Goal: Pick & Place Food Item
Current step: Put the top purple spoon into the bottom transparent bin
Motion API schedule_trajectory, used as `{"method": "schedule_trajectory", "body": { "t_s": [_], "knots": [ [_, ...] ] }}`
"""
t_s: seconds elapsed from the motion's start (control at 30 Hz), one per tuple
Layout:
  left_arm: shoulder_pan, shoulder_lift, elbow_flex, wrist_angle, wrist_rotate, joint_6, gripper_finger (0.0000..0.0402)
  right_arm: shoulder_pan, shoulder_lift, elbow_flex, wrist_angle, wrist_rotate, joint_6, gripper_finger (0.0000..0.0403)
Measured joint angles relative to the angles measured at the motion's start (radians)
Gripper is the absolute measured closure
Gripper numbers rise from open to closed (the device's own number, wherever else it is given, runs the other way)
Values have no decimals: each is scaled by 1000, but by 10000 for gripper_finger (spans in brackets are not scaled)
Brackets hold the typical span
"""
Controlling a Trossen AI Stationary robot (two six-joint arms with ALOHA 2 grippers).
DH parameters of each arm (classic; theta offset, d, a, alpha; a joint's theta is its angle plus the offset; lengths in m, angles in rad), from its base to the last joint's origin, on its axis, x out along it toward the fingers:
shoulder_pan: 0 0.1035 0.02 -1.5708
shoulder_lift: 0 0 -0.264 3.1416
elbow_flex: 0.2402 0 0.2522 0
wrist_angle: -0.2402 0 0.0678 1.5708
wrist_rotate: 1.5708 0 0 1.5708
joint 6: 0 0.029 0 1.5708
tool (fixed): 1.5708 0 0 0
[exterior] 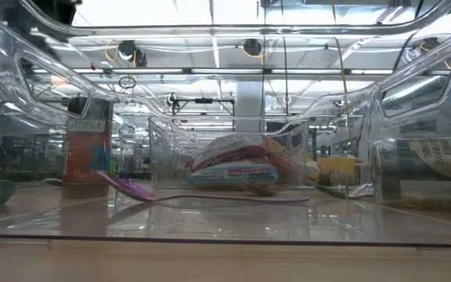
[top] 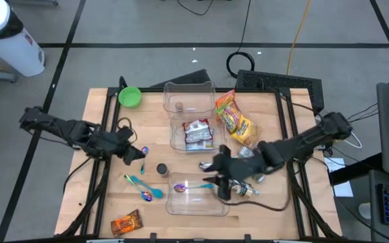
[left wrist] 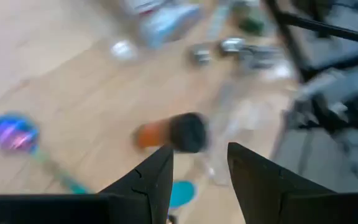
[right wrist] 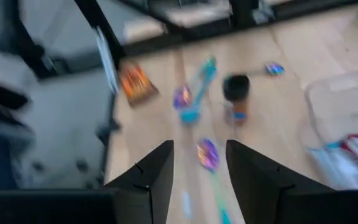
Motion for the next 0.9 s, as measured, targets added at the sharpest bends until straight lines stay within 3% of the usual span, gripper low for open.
{"method": "schedule_trajectory", "body": {
  "t_s": [0.17, 0.3, 0.43, 0.6, 0.9],
  "knots": [
    [-61, 80, 0, -97, -132, -260, 243, 98, -90, -288, 506, 139, 80, 267],
    [-62, 172, 0, -153, -131, -383, 243, 130, -110, -484, 927, 180, 140, 268],
    [-61, 258, 0, -216, -114, -455, 243, 151, -110, -608, 1219, 192, 179, 269],
    [-53, 345, 0, -265, -71, -486, 243, 164, -110, -643, 1330, 192, 147, 269],
    [-53, 442, 0, -174, -110, -459, 243, 117, -110, -643, 1385, 192, 89, 269]
  ]
}}
